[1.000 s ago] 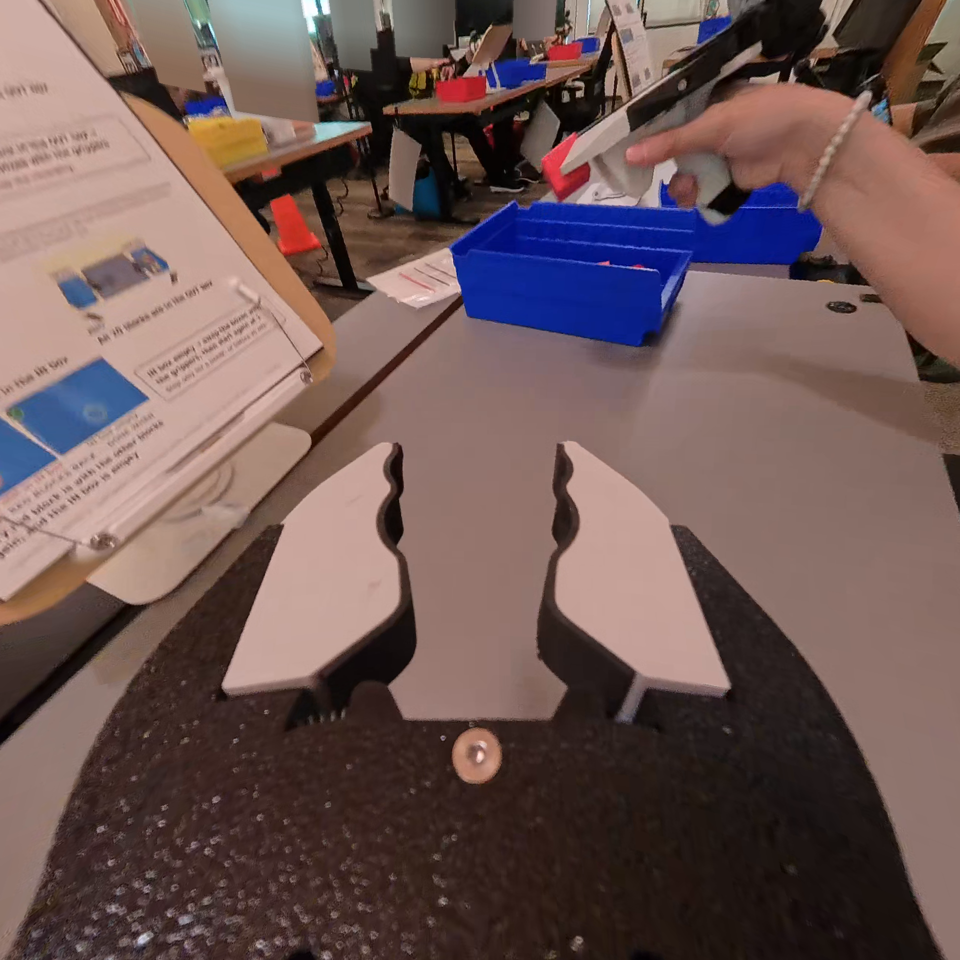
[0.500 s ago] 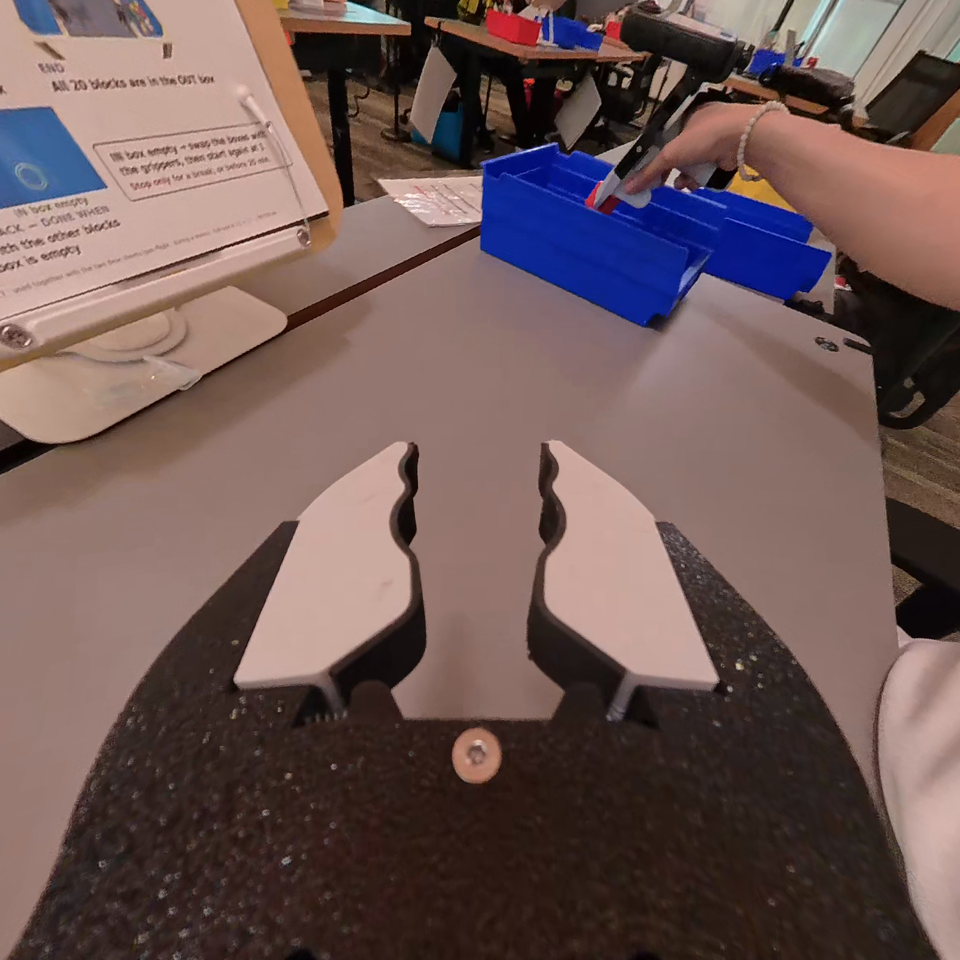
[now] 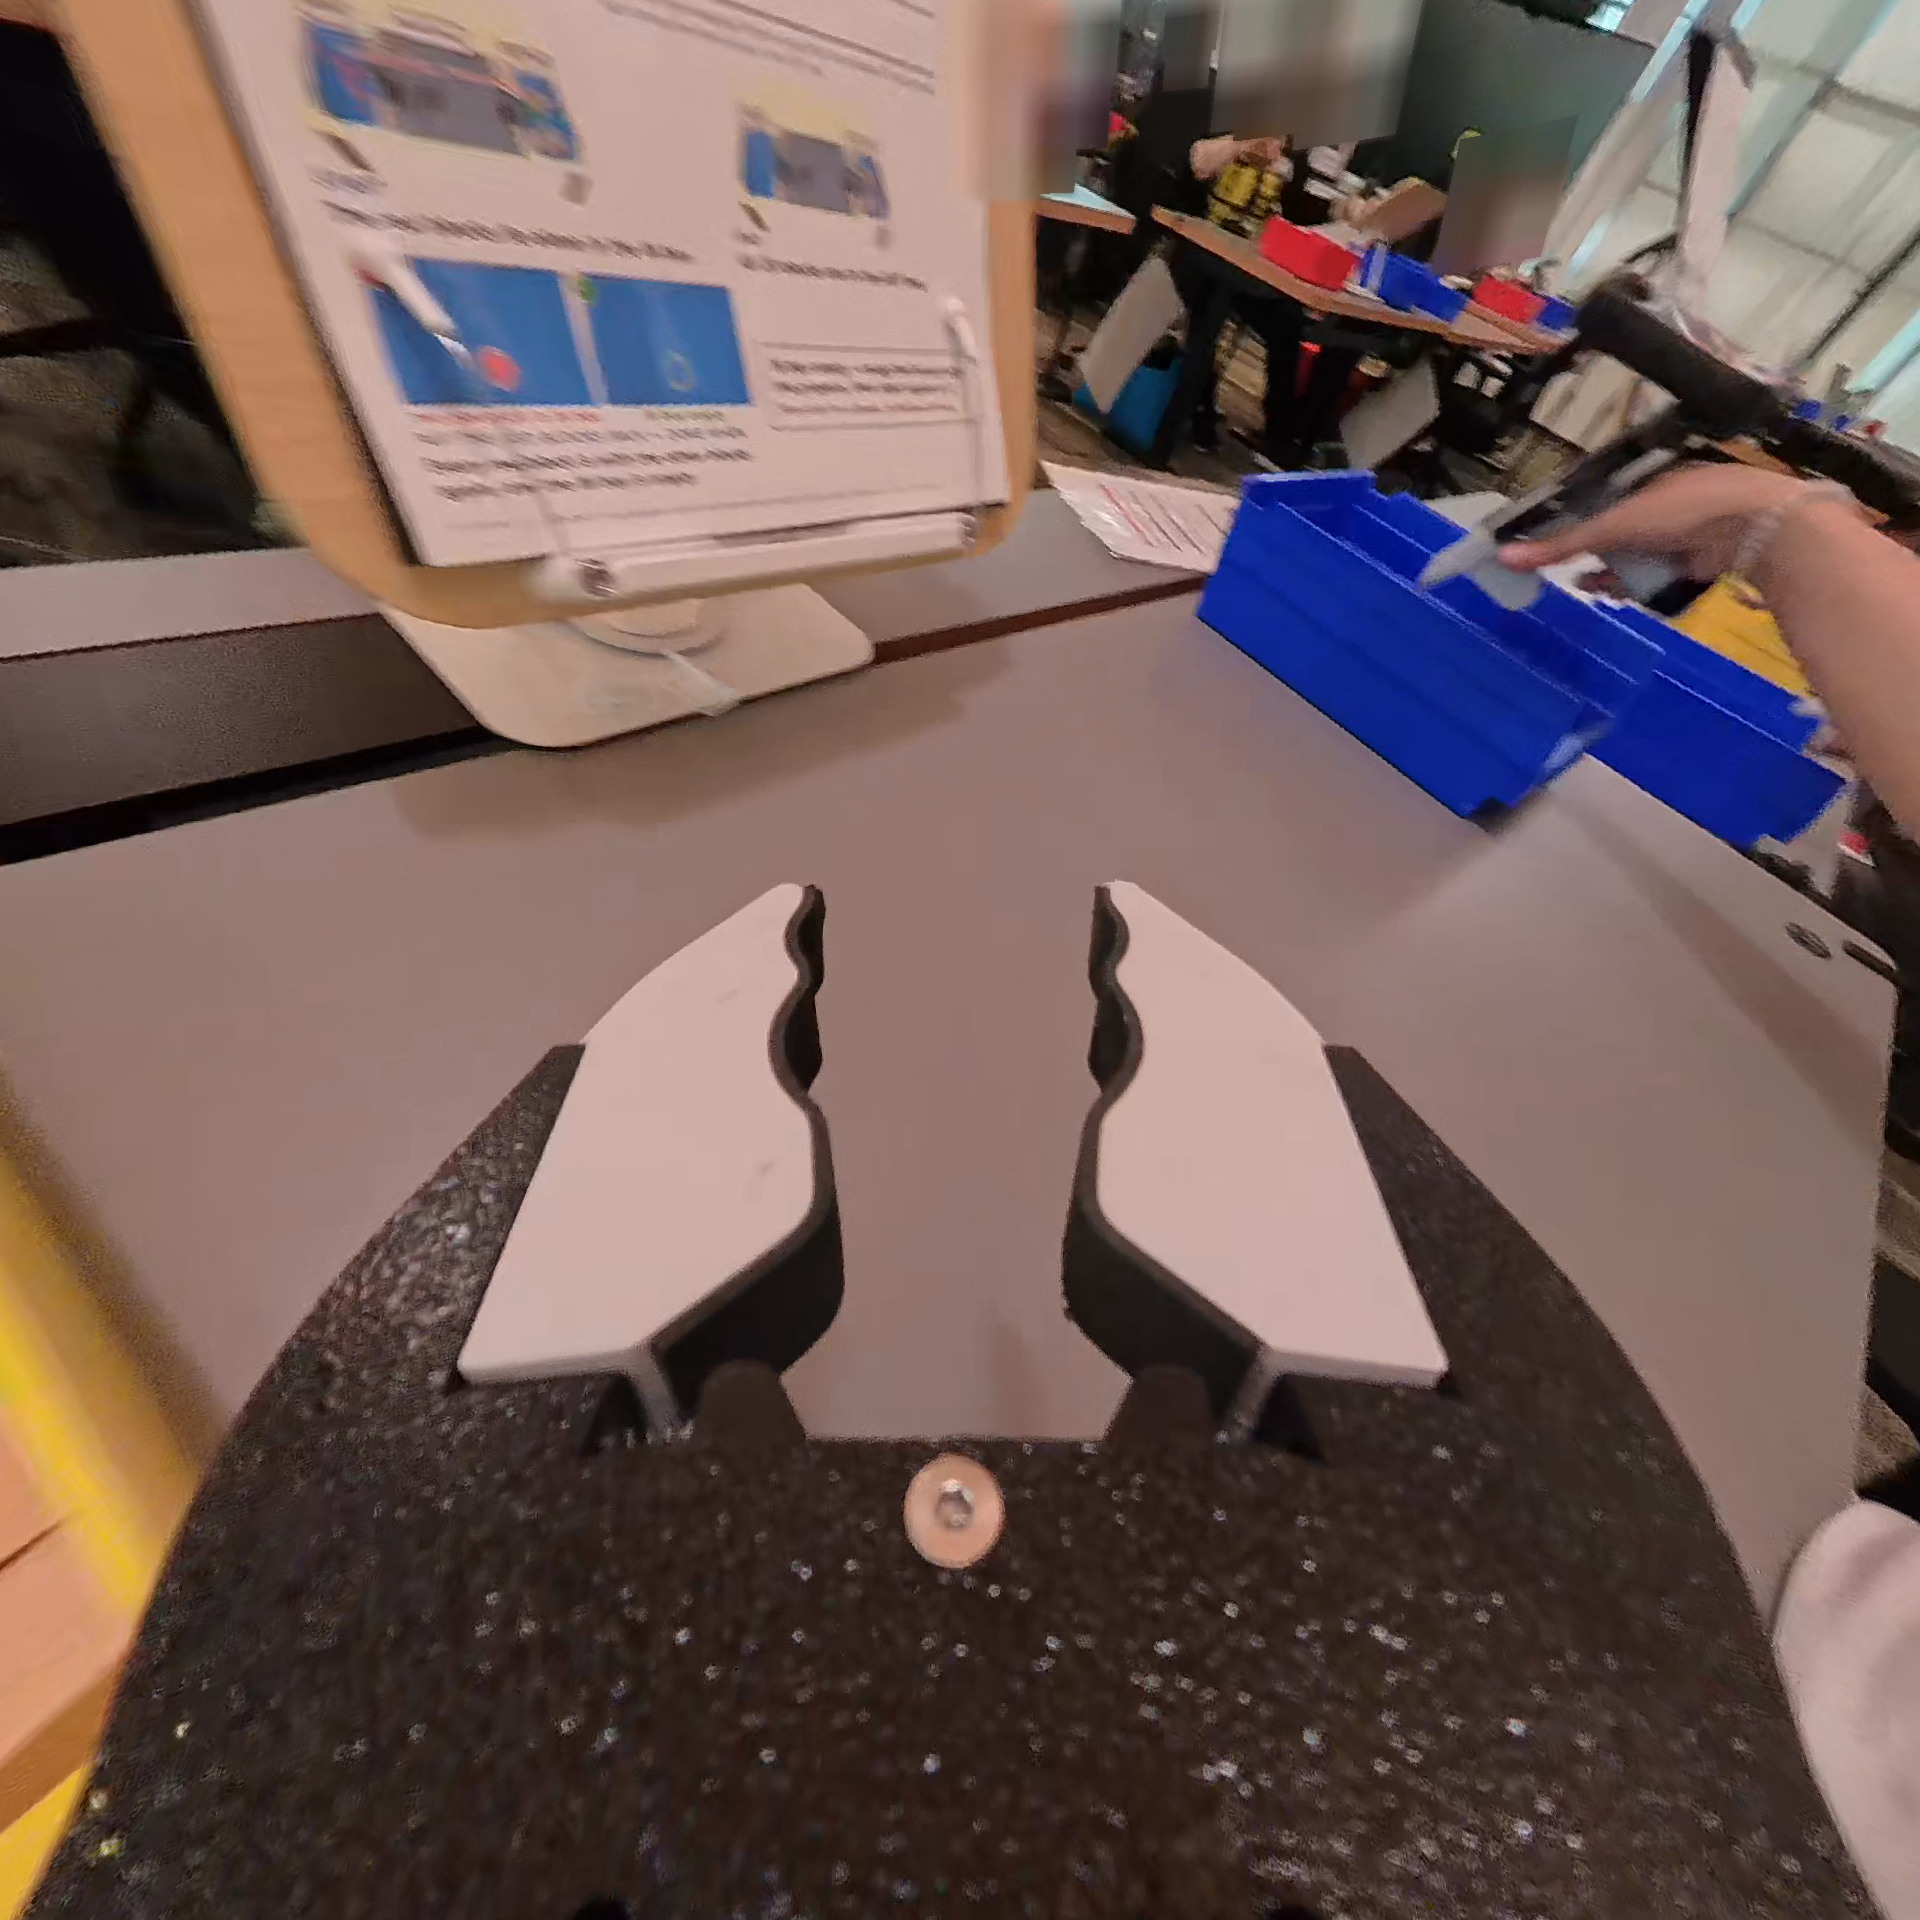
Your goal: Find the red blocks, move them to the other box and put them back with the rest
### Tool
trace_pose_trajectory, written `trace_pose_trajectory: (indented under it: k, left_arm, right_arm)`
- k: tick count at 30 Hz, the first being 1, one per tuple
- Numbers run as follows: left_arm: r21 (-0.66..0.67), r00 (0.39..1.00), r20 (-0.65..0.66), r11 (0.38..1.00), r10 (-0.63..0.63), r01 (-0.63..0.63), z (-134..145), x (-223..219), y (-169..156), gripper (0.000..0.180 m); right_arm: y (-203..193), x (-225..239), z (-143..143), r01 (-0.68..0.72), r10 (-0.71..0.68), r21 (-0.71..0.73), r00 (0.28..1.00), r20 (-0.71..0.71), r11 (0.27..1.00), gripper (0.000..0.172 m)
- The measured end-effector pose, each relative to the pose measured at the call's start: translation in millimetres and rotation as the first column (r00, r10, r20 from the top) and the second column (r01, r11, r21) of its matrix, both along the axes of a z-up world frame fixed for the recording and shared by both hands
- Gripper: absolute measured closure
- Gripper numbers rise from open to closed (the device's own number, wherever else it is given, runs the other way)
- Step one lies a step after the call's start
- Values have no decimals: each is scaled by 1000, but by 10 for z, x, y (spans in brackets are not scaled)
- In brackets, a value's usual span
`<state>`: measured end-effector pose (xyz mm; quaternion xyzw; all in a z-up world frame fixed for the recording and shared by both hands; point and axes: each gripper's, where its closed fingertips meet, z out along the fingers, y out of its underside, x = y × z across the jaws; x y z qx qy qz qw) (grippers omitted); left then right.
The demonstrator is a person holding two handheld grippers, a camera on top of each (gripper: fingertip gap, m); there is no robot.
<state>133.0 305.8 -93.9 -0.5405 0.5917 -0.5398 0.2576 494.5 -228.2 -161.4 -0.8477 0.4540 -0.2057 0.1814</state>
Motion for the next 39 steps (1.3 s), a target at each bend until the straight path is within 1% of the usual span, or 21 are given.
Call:
trace_pose_trajectory:
  k: [2, 4, 7, 9, 11, 14, 18, 20, 22, 23, 25, 27, 31, 36, 39]
  left_arm:
    - [8, 995, -2, 995, 97, -97, 120, -18, 359, 132]
    - [20, 981, -30, 981, 193, -193, 204, -27, 765, 134]
    - [51, 938, -125, 946, 323, -320, 209, -2, 1396, 136]
    - [93, 899, -206, 922, 387, -376, 125, 56, 1789, 134]
    - [127, 850, -294, 899, 437, -418, -13, 153, 2151, 129]
    - [113, 778, -448, 891, 440, -439, -275, 339, 2493, 128]
    - [267, 625, -569, 839, 534, -473, -640, 486, 2989, 125]
    - [291, 570, -611, 825, 550, -484, -769, 557, 3154, 125]
    - [303, 523, -642, 812, 561, -499, -876, 622, 3295, 125]
    - [311, 498, -658, 806, 565, -503, -934, 646, 3358, 126]
    - [333, 449, -690, 799, 568, -501, -1058, 675, 3455, 126]
    - [360, 398, -719, 795, 570, -488, -1189, 680, 3521, 127]
    - [431, 304, -738, 768, 602, -473, -1365, 650, 3662, 129]
    - [458, 264, -737, 747, 622, -482, -1441, 673, 3723, 137]
    - [460, 238, -747, 742, 620, -488, -1504, 646, 3723, 141]
  right_arm:
    - [121, -85, 280, -31, 26, 60, 996, 84, 998, 75]
    - [320, -221, 586, -89, 59, 165, 982, 178, 982, 76]
    - [780, -609, 910, -283, 198, 315, 941, 275, 906, 79]
    - [1085, -901, 998, -383, 275, 361, 908, 316, 850, 79]
    - [1400, -1192, 983, -453, 330, 384, 879, 346, 805, 78]
    - [1919, -1571, 823, -504, 342, 447, 852, 396, 739, 81]
    - [2458, -2050, 448, -538, 390, 508, 841, 375, 673, 77]
    - [2634, -2288, 275, -546, 422, 543, 838, 347, 638, 77]
    - [2735, -2484, 132, -549, 447, 561, 834, 324, 619, 77]
    - [2756, -2563, 67, -556, 464, 557, 828, 313, 617, 77]
    - [2736, -2647, -46, -562, 482, 529, 824, 297, 636, 75]
    - [2683, -2677, -100, -555, 479, 518, 829, 287, 651, 75]
    - [2576, -2726, -118, -517, 454, 565, 852, 262, 643, 76]
    - [2449, -2805, -233, -497, 459, 569, 860, 222, 655, 74]
    - [2449, -2848, -257, -489, 453, 593, 863, 223, 640, 74]
